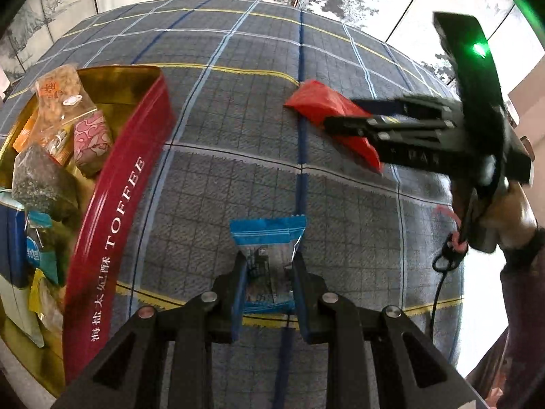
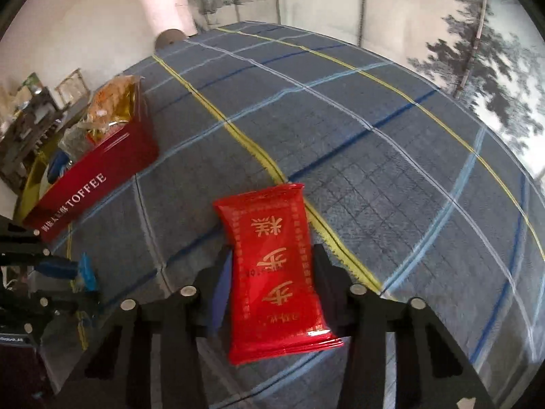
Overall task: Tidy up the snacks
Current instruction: 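Carry the blue-and-clear candy over the tin with the left gripper, then lower the blue candy into the tin and open the left gripper, then carry the red packet into the tin and open the right gripper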
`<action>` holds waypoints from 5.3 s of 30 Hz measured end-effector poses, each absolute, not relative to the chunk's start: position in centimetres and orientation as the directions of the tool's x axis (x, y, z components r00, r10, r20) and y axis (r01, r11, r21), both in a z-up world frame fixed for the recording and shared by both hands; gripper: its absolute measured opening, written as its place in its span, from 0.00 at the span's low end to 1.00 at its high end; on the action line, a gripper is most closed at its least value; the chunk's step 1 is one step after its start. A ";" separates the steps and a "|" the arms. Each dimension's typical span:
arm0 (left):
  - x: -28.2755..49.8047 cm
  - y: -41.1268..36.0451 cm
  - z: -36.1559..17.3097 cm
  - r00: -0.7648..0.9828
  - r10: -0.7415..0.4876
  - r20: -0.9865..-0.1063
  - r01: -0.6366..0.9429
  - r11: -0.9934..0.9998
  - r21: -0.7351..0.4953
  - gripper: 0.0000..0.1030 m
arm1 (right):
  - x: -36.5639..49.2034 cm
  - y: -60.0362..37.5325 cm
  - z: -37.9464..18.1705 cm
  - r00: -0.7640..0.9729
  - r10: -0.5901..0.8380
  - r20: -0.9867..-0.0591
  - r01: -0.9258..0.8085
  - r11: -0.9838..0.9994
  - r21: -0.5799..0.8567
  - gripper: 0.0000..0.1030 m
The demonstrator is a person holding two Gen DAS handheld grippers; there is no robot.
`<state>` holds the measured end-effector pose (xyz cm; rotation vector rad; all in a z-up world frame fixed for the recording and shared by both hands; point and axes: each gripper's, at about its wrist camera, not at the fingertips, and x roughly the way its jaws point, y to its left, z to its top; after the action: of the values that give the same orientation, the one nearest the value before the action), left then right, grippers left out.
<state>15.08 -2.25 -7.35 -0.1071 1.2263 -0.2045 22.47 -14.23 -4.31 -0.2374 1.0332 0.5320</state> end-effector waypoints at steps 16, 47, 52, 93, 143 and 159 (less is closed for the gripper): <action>9.5 0.9 -3.8 0.402 -0.249 -0.881 0.134 0.968 -0.213 0.24 | 5.8 -18.2 -3.5 0.641 0.313 -0.701 -0.064 0.932 0.358 0.39; 5.8 13.7 0.4 0.574 -0.110 -0.812 0.047 0.994 -0.101 0.24 | 6.5 -17.1 -4.1 0.636 0.213 -0.742 -0.029 0.967 0.252 0.39; 7.1 13.8 -0.3 0.563 -0.121 -0.818 0.051 0.992 -0.112 0.24 | 6.5 -17.1 -4.2 0.630 0.208 -0.748 -0.028 0.969 0.246 0.39; 10.2 11.3 -3.7 0.555 -0.055 -0.830 0.112 0.994 0.009 0.27 | 6.6 -16.7 -4.2 0.625 0.200 -0.755 -0.026 0.972 0.235 0.39; 3.8 11.7 4.6 0.718 0.172 -0.675 -0.079 0.983 0.166 0.55 | 6.4 -12.4 0.4 0.630 0.356 -0.690 -0.100 0.918 0.383 0.39; 4.2 14.5 3.0 0.680 0.193 -0.708 -0.122 0.981 0.150 0.56 | 8.6 -4.8 3.8 0.601 0.468 -0.648 -0.252 0.880 0.403 0.39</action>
<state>4.23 14.46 3.03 0.0932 0.8045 0.1771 8.65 -4.85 3.81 0.2832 0.8273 0.4236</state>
